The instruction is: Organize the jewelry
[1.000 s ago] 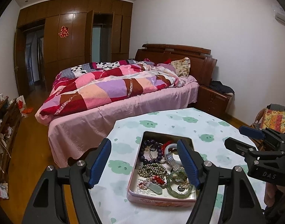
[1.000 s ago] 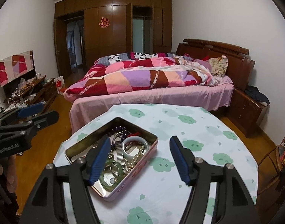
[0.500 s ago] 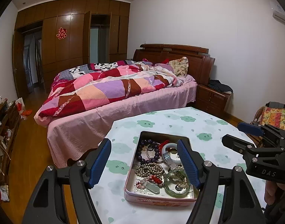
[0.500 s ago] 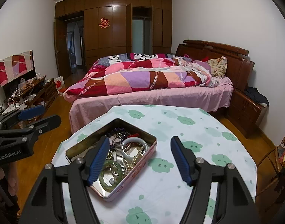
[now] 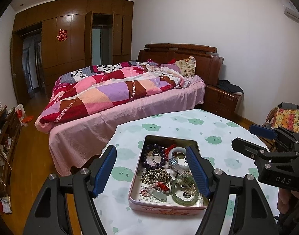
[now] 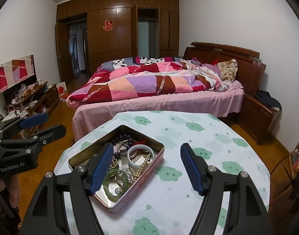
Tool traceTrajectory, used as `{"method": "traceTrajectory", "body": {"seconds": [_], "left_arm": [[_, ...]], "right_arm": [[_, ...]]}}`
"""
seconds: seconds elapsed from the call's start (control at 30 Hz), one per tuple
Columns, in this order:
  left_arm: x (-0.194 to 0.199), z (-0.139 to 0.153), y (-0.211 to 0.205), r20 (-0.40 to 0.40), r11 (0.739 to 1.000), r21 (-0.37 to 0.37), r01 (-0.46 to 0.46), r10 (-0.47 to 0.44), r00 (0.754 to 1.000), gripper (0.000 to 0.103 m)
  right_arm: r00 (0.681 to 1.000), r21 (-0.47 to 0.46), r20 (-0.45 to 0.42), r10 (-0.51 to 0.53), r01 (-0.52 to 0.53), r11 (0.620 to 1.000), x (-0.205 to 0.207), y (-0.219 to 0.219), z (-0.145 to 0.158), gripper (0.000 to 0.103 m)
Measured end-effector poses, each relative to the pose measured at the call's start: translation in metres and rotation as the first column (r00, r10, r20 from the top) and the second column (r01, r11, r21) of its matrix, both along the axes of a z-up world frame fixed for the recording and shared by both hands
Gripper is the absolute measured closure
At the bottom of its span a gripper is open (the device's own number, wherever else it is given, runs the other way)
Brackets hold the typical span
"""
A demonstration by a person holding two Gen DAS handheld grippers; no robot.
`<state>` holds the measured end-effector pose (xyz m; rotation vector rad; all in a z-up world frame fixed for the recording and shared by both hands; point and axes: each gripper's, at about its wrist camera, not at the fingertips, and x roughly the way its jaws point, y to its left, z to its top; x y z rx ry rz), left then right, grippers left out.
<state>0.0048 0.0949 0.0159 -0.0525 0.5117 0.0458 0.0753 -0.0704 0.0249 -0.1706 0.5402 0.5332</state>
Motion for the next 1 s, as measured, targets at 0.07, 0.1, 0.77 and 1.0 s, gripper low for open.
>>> {"method": "traceTrajectory", "body": {"seconds": [0.07,0.1,0.77,1.0], "left_arm": [[0.0014,-0.0007,-0.0003,-0.008,1.000,-0.001,0.005,-0.005,1.000,0.030],[0.0018,-0.0013,-0.0010,-0.009,1.000,0.000,0.006,-0.006,1.000,0.030],[0.0032,-0.0036,0.0015,-0.020,0.999,0.020,-0.031,0.031,0.999,0.014],[0.0047,-0.0063,-0.0003,-0.018,0.999,0.032,-0.023,0.023,1.000,0.014]], "right_arm": [[1.000,0.000,-0.001,0.000,0.000,1.000,0.0000,-0.0003,-0.0001,0.030],[1.000,0.001,-0.001,0.000,0.000,1.000,0.0001,-0.0003,0.0002,0.030],[1.000,-0.009,-0.010,0.008,-0.008,1.000,-0.0014,-0.0017,-0.0070,0.028],[1.000,-0.010,-0.013,0.007,-0.007,1.000,-0.0022,-0.0013,-0.0089,0.027]]}}
